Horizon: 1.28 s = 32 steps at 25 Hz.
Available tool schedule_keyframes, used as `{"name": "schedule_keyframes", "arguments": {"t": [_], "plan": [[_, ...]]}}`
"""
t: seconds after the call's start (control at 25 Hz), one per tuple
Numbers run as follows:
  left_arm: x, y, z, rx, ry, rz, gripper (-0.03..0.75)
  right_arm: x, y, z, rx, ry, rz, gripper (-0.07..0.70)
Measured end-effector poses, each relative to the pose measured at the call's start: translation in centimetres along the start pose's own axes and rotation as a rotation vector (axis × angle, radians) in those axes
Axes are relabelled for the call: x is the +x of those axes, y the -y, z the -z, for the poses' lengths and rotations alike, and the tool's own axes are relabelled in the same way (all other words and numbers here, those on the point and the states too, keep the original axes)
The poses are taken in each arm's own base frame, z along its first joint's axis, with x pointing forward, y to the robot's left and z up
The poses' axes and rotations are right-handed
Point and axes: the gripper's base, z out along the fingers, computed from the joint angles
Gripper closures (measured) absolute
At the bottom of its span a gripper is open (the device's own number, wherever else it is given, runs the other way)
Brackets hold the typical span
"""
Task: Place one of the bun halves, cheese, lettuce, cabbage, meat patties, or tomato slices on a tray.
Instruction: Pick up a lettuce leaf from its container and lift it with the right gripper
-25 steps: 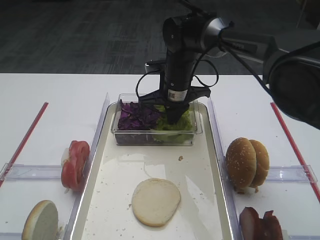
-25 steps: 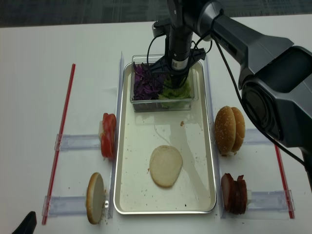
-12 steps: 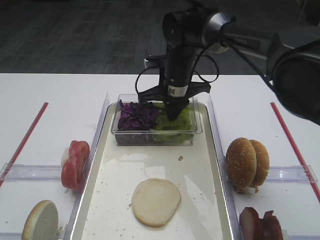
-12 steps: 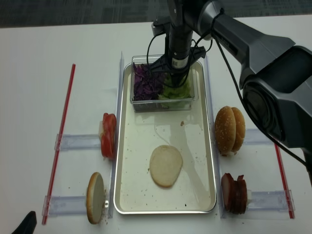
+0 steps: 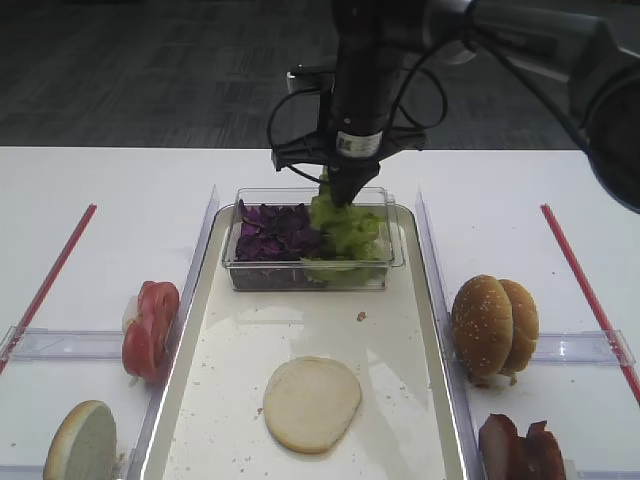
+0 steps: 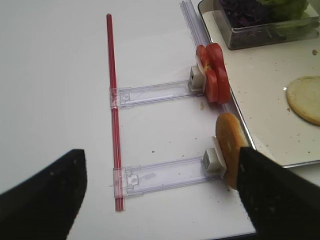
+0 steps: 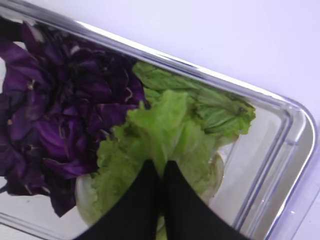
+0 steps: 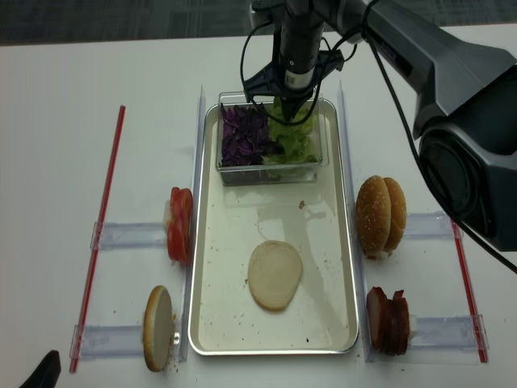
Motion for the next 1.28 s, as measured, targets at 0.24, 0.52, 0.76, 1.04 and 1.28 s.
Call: {"name": "schedule_keyframes", "arguments": {"t": [0.24, 0.52, 0.76, 1.04, 1.28], "plan": [[0.0, 0.0, 0.0, 0.000, 0.000, 0.000, 0.151, 0.0, -0.2, 2.8, -0.006, 0.051, 0.006, 0.576], [0.0, 0.0, 0.0, 0.000, 0.000, 0.000, 0.151, 0.1, -0.4, 4.8, -0.015, 0.088, 0.009, 0.577], [0.0, 0.0, 0.0, 0.000, 0.000, 0.000, 0.151, 0.2, -0.6, 5.6, -0.030, 0.100, 0.016, 0.577], [0.0, 0.0, 0.0, 0.000, 0.000, 0.000, 0.151, 0.2, -0.8, 5.6, -0.047, 0.097, 0.015, 0.577], [0.0, 0.0, 0.0, 0.000, 0.000, 0.000, 0.151, 0.2, -0.9, 5.6, -0.056, 0.094, 0.016, 0.577]]}}
